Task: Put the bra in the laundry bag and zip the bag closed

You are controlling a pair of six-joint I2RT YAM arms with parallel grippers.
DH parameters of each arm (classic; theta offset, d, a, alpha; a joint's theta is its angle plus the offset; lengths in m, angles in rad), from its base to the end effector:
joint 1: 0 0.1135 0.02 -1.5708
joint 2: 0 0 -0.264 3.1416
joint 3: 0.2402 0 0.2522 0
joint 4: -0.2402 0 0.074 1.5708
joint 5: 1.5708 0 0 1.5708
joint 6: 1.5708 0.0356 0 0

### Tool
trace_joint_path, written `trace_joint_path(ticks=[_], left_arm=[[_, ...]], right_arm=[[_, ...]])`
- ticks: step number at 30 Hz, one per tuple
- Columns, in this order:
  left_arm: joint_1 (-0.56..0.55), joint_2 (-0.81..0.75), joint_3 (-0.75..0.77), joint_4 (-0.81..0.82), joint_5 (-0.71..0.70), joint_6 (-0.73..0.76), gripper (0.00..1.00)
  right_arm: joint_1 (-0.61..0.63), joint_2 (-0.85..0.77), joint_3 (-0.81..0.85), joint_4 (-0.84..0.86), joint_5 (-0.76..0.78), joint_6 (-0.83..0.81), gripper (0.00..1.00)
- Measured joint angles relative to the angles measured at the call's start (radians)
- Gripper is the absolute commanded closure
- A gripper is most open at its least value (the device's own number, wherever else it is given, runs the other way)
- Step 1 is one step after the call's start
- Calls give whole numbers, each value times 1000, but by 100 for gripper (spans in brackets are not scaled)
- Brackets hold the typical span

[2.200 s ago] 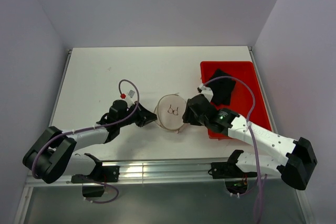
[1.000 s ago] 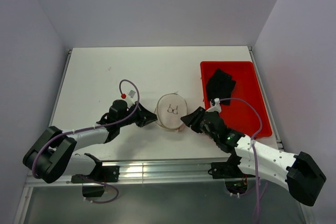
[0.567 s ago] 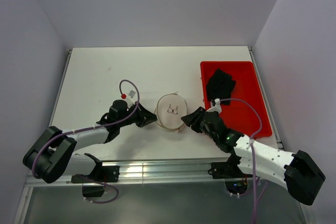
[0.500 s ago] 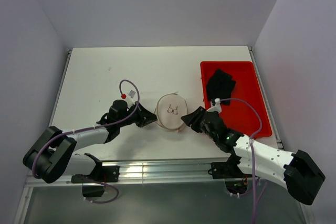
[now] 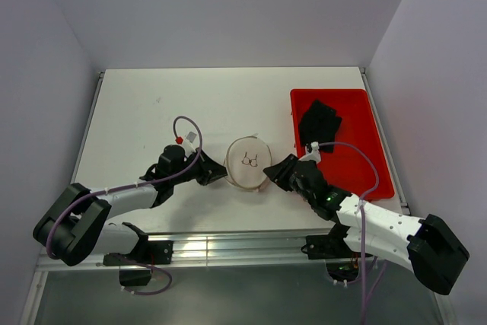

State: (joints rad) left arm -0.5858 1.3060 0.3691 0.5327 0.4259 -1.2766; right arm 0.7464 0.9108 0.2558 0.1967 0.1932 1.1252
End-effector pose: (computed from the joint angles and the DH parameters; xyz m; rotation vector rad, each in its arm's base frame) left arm 0.1937 -0.1462 0.1646 -0.4710 2.2807 -1.5182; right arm 0.1417 0.1217 0.1722 0.5347 2.0977 0.9574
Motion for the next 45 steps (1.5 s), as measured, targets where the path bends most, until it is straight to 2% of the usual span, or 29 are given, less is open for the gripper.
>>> trace_joint_path(ticks=[5,8,12,14,19,23,25,26,28,29,32,34,39,45], left_arm=[[0,0,2,-3,0,0,100],[0,0,2,-3,0,0,100],[0,0,13,-23,0,3,100],[0,0,24,-41,0,11,100],[0,-22,76,-145,-19,64,100],[0,-80,143,-293,-96,142,98],[0,-114,180,-365,-150,185,89],[0,-130,196,-398,-176,205,80],[-1,-163,227,-466,-233,244,70],[-1,-178,239,-493,-259,261,60],[0,-206,256,-548,-318,297,49],[0,-226,257,-581,-346,319,48],[-30,-267,257,-634,-392,353,55],[-266,-366,294,-705,-508,391,57]], right_arm=[[-2,0,0,10,0,0,64],[-5,0,0,17,-1,-1,73],[-6,-5,0,21,-5,-3,96],[-7,-23,0,8,-5,-4,100],[-8,-96,26,-90,-3,-4,100],[-8,-148,82,-198,1,-3,100],[-8,-165,106,-247,1,0,100],[-8,-172,119,-269,0,4,100],[-8,-180,135,-302,1,10,100],[-8,-183,138,-316,2,13,100],[-8,-190,139,-367,7,30,100],[-8,-195,139,-392,9,38,100],[-8,-198,155,-445,16,61,100],[-9,-201,232,-498,31,71,100]])
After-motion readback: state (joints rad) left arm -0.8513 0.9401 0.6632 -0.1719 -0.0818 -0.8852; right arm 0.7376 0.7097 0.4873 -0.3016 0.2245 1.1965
